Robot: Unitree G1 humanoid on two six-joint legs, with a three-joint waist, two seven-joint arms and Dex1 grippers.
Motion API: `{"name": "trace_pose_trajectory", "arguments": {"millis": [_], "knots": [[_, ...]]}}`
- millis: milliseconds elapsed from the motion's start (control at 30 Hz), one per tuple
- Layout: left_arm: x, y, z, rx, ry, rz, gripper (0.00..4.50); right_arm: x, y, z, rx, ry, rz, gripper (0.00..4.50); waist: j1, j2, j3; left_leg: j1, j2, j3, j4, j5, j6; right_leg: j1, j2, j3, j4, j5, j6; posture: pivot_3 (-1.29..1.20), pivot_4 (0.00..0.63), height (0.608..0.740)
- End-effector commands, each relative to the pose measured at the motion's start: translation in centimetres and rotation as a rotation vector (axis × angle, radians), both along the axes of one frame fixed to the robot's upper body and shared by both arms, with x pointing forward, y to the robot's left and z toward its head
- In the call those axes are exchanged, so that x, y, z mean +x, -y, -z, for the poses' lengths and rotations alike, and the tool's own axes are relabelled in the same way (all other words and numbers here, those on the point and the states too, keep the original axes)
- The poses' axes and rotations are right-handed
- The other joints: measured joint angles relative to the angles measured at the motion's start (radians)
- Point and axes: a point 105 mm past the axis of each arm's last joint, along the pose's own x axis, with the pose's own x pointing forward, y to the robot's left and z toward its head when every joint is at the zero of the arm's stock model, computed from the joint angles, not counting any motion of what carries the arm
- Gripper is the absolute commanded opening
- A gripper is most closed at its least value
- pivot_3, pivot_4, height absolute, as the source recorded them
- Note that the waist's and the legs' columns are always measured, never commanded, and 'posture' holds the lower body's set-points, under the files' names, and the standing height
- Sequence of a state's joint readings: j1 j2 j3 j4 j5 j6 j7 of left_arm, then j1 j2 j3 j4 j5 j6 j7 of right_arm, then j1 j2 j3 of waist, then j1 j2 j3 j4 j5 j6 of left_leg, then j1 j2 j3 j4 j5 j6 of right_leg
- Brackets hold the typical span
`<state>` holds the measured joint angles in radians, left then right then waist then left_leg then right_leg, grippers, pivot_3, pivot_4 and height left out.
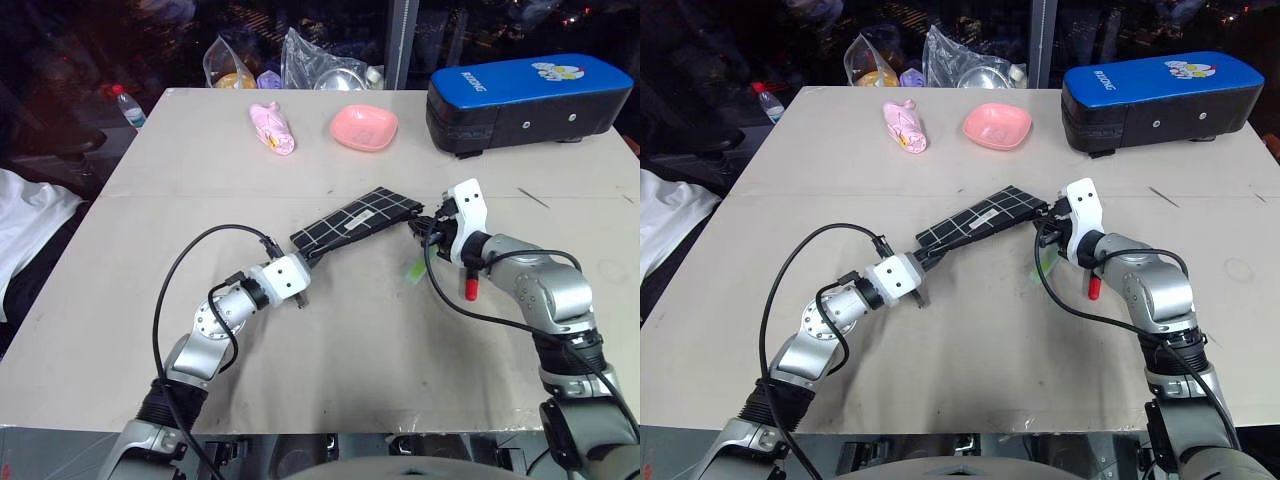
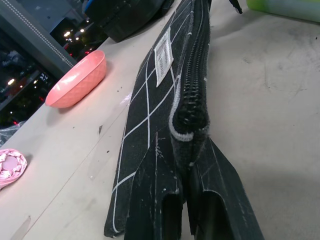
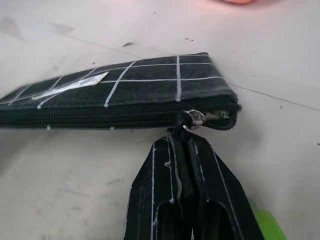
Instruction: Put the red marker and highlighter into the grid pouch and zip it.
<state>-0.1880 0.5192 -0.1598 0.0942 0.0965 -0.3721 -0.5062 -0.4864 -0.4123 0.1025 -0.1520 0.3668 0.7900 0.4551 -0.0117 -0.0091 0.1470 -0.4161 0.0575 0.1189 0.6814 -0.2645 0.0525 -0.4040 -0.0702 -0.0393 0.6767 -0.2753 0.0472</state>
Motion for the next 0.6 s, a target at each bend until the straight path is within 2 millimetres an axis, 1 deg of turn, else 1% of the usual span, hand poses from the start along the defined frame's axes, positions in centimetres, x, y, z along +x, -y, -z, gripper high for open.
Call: {"name": "trace_pose_trajectory", "arguments": {"millis": [33,167,300,433,600], "knots": [[-0.1,0.2,-1.4,-0.024,0.053,-0.01,0.0,-0.5,-1.6,-1.7,-0.087,0.134,-0.122,0.04,0.0,0.0,0.0,0.0,0.0,0.0,0.0,0.0,0.0,0.0,0.0,0.0,0.0,0.0,0.0,0.0,0.15,0.74],[0.1,0.2,-1.5,-0.036,0.053,-0.026,0.0,-1.1,-2.8,-1.7,-0.175,0.212,-0.215,0.04,0.0,0.0,0.0,0.0,0.0,0.0,0.0,0.0,0.0,0.0,0.0,0.0,0.0,0.0,0.0,0.0,0.15,0.74],[0.0,0.3,-1.5,-0.038,0.051,-0.028,0.0,-1.6,-3.8,-1.8,-0.219,0.255,-0.282,0.04,0.0,0.0,0.0,0.0,0.0,0.0,0.0,0.0,0.0,0.0,0.0,0.0,0.0,0.0,0.0,0.0,0.15,0.74],[0.0,0.6,-1.6,-0.042,0.051,-0.028,0.0,-2.1,-5.2,-2.3,-0.219,0.285,-0.342,0.04,0.0,0.0,0.0,0.0,0.0,0.0,0.0,0.0,0.0,0.0,0.0,0.0,0.0,0.0,0.0,0.0,0.15,0.74],[0.3,0.6,-2.1,-0.064,0.069,-0.06,0.0,-2.7,-6.4,-2.3,-0.223,0.297,-0.398,0.04,0.001,0.0,0.0,0.0,0.0,0.0,0.0,0.0,0.0,0.0,0.0,0.0,0.0,0.0,0.0,0.0,0.15,0.74]]}}
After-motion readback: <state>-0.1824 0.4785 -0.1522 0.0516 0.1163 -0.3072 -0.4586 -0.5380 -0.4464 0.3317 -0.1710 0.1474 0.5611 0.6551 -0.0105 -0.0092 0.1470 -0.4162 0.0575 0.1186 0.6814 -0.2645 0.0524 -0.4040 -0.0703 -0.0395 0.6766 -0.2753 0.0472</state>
